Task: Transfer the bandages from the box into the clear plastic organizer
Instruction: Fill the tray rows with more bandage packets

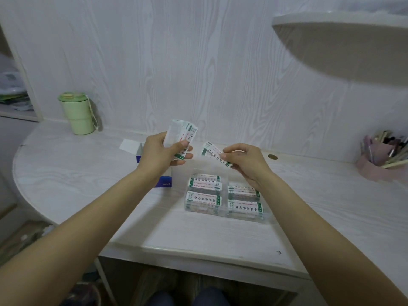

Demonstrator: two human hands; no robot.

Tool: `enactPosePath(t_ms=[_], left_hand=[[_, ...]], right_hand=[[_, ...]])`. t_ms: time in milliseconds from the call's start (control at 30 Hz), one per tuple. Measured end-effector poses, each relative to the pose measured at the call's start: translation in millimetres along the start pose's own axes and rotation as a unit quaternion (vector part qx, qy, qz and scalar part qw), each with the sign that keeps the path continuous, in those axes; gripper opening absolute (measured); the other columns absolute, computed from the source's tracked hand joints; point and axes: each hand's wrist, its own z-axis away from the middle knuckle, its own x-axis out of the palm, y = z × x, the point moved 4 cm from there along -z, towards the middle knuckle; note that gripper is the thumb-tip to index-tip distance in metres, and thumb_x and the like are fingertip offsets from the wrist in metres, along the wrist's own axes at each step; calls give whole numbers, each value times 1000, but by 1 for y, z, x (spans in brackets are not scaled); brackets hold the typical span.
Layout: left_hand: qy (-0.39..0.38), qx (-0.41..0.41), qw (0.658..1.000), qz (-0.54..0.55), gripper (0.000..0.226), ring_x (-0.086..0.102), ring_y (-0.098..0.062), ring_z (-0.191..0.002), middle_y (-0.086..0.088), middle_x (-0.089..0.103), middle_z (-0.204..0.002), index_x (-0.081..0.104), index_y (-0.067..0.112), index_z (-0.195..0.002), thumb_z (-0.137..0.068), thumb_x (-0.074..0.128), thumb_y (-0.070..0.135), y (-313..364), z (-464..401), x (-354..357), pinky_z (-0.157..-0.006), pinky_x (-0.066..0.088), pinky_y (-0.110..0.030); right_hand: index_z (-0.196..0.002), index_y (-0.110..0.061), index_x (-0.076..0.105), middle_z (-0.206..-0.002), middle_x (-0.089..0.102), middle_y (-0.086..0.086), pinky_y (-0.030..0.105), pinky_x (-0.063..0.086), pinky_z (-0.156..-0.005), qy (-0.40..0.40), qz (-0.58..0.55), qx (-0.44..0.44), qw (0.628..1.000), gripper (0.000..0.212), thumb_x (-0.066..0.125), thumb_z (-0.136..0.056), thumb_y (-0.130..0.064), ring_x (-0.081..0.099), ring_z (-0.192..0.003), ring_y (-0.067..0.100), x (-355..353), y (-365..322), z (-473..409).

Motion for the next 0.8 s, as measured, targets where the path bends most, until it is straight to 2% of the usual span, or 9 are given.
enactPosePath(t_ms=[100, 200, 333, 467, 533, 633, 733, 800], left_hand=[[-11, -3, 1000, -17, 24, 72, -12, -68, -4, 71, -85, 62, 10, -113, -90, 62, 12, 1, -4, -1, -52, 53, -17], [-22, -9, 999, -34, 28, 72, -12, -69, -3, 72, -85, 60, 10, -118, -90, 62, 13, 2, -7, -1, -51, 53, -17], [-23, -6, 999, -37, 26, 72, -13, -69, -3, 71, -85, 61, 12, -115, -89, 62, 12, -1, -8, -1, -52, 54, -18], [-7, -1, 1000, -22, 18, 72, -12, -67, -2, 71, -83, 60, 20, -106, -90, 62, 12, -4, -10, -2, -53, 54, -18], [-7, -1, 1000, -17, 18, 72, -13, -67, -3, 71, -84, 60, 20, -105, -89, 62, 12, -4, -12, -2, -53, 54, -18], [-14, -1, 1000, -17, 21, 72, -13, -67, -3, 71, -84, 60, 17, -110, -89, 63, 12, -5, -12, 0, -54, 54, -18], [-21, -2, 999, -25, 25, 72, -15, -70, -4, 72, -86, 61, 14, -114, -89, 63, 13, -7, -13, 1, -55, 55, -19], [-28, -2, 999, -31, 25, 72, -15, -69, -4, 72, -85, 62, 13, -113, -89, 63, 12, -7, -11, 3, -55, 56, -20]], right_hand=[[-77, -13, 70, -79, 69, 5, 23, 51, -70, 33, 133, -17, 990, 14, 76, -75, -1, 65, -74, 12, 0, 3, -11], [-78, -12, 72, -70, 68, 0, 16, 45, -62, 44, 220, -30, 974, 12, 77, -74, -1, 61, -63, 5, 4, 8, -21], [-84, -6, 73, -65, 64, 0, 6, 41, -52, 17, 301, -26, 953, 9, 74, -77, 0, 60, -60, 3, 18, 18, -30], [-87, -4, 73, -68, 64, 5, 3, 38, -45, -20, 364, -14, 931, 11, 72, -78, 2, 60, -60, 7, 29, 28, -34], [-89, -3, 74, -78, 67, 9, 5, 41, -49, -41, 402, -20, 914, 11, 72, -79, 1, 58, -63, 8, 33, 29, -35], [-89, -5, 75, -88, 69, 10, 19, 46, -63, -55, 454, -28, 889, 11, 71, -80, -1, 59, -73, 14, 38, 31, -39], [-86, -9, 75, -89, 72, 7, 29, 52, -74, -59, 497, -47, 864, 10, 69, -81, -3, 64, -81, 19, 42, 33, -41], [-84, -12, 76, -89, 72, 5, 32, 55, -75, -56, 521, -49, 850, 12, 67, -82, -4, 65, -84, 21, 43, 35, -42]])
